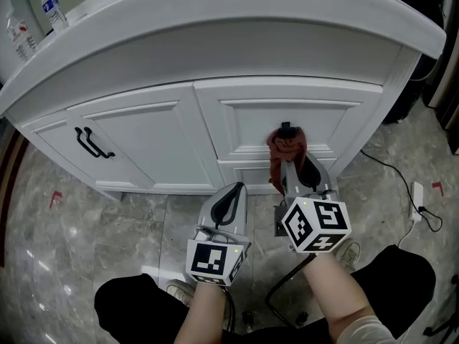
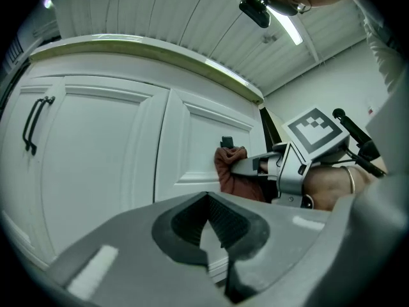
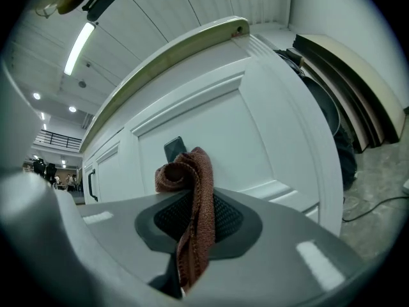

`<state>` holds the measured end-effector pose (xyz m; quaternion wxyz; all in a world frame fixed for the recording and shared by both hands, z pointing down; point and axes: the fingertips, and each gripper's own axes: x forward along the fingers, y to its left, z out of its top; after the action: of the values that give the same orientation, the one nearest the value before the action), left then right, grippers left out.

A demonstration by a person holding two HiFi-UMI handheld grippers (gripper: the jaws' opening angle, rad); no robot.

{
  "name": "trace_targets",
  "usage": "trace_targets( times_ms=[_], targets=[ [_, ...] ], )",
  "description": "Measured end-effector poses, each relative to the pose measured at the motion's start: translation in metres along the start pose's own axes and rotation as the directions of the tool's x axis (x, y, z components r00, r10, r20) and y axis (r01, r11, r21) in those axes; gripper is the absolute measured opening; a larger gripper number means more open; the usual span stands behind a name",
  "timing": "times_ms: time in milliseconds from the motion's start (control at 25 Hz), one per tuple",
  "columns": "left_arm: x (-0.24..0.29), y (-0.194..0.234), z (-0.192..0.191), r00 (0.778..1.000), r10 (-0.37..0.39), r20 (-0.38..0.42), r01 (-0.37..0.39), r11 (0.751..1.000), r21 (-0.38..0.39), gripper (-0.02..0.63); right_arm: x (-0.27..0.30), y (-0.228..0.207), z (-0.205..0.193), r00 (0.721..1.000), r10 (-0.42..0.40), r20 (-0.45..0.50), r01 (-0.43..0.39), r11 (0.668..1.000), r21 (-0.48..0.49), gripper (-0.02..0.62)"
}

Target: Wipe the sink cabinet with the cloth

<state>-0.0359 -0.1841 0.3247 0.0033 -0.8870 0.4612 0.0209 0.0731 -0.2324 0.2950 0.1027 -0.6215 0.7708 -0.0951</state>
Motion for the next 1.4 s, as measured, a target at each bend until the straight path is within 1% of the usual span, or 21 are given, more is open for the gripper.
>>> trace_targets(
  times_ms=[320, 520, 680, 920, 1040, 1160, 1280, 1400],
  targets=[
    [0.019, -0.028, -0.007, 0.999, -0.046, -0.013, 0.046, 0.999, 0.003, 0.0, -0.013, -0.037, 0.013, 0.999, -0.044, 0.021, 0.044, 0.999, -0.009, 0.083],
    [0.029, -0.043, -0.013, 0.997, -0.068, -0.022, 0.068, 0.998, -0.012, 0.0, -0.027, -0.069, 0.023, 0.992, -0.121, 0.042, 0.123, 0.99, -0.065, 0.083],
    [0.035, -0.054, -0.017, 0.996, -0.085, -0.025, 0.085, 0.996, -0.013, 0.0, -0.034, -0.082, 0.026, 0.99, -0.134, 0.043, 0.138, 0.986, -0.095, 0.084],
    [0.04, -0.059, -0.022, 0.995, -0.091, -0.028, 0.09, 0.995, -0.031, 0.0, -0.045, -0.106, 0.018, 0.98, -0.196, 0.035, 0.198, 0.978, -0.059, 0.081],
    [0.042, -0.06, -0.025, 0.995, -0.093, -0.028, 0.092, 0.995, -0.049, 0.0, -0.051, -0.122, 0.018, 0.97, -0.241, 0.031, 0.243, 0.968, -0.059, 0.081],
    [0.041, -0.057, -0.029, 0.996, -0.089, -0.028, 0.087, 0.994, -0.066, 0.0, -0.059, -0.134, 0.017, 0.958, -0.286, 0.032, 0.287, 0.957, -0.033, 0.081],
    [0.038, -0.047, -0.031, 0.997, -0.069, -0.021, 0.067, 0.994, -0.082, 0.0, -0.063, -0.127, 0.004, 0.961, -0.276, 0.017, 0.277, 0.961, -0.012, 0.081],
    [0.033, -0.032, -0.034, 0.999, -0.041, -0.018, 0.039, 0.994, -0.102, 0.0, -0.061, -0.101, -0.018, 0.975, -0.223, -0.012, 0.223, 0.975, -0.009, 0.081]
  ],
)
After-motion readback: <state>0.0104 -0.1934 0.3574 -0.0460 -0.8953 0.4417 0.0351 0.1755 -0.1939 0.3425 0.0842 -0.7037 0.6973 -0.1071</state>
